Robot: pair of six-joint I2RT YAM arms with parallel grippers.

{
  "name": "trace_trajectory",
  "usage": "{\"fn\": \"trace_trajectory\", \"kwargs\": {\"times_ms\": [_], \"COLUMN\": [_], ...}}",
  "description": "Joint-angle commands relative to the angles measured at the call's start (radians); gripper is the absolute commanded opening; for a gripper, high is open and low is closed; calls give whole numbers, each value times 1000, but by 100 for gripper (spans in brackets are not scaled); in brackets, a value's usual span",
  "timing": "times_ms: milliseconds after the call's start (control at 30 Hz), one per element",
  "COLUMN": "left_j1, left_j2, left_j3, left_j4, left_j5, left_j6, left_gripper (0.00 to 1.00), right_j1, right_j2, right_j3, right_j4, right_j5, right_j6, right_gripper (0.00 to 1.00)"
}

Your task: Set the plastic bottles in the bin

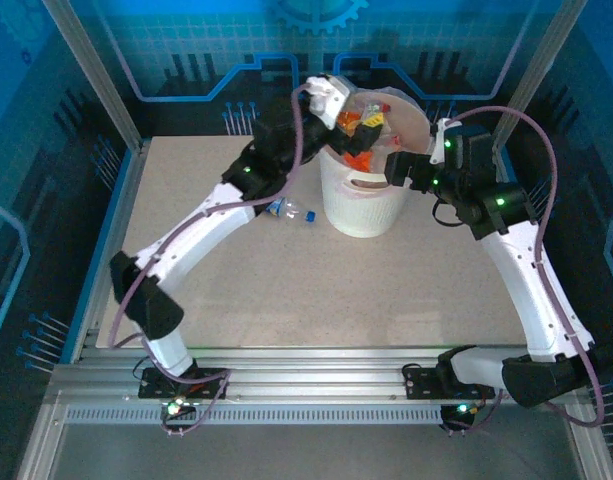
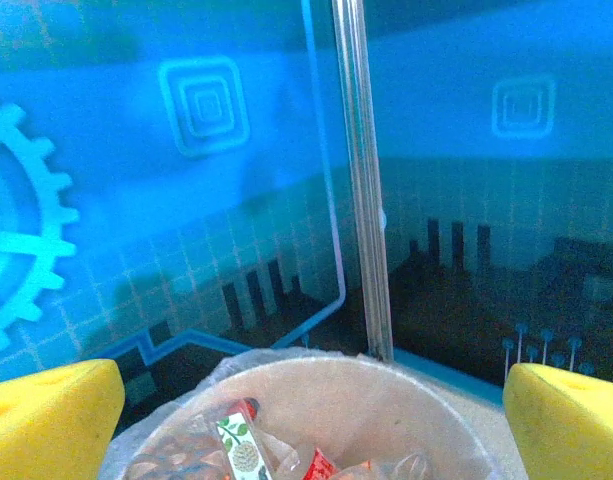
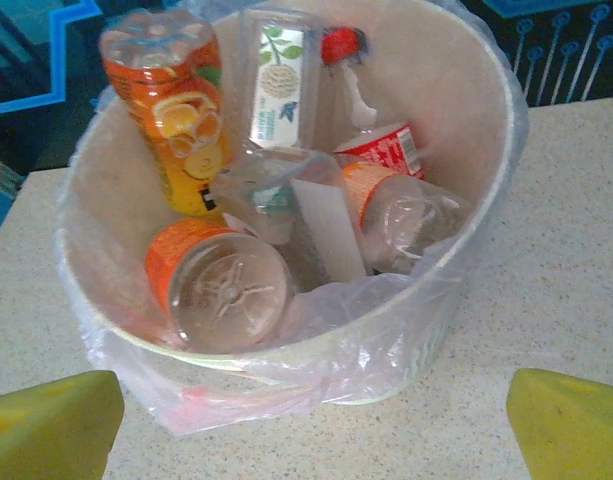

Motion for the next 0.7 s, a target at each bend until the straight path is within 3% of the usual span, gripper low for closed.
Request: {"fn": "trace_trajectory", "kwargs": {"times_ms": [0, 200, 367, 667], "left_j1": [1, 31, 127, 279], "left_j2": [-110, -334, -539, -829], "left_j3": [-101, -348, -579, -883], "left_j4": [83, 122, 87, -175], "left_j5": [-77, -250, -407, -703], "left_j6": [-73, -192, -403, -698], "left_gripper": [99, 99, 99, 99], "right_j1": [45, 207, 353, 506], "right_j2": [-27, 29, 126, 396], "right_j3": [26, 110, 211, 463], "right_j4": [39, 18, -3, -116], "right_j5": [-21, 52, 99, 81], "right_j6": [-56, -153, -247, -359], "right_gripper": [100, 100, 100, 100]}}
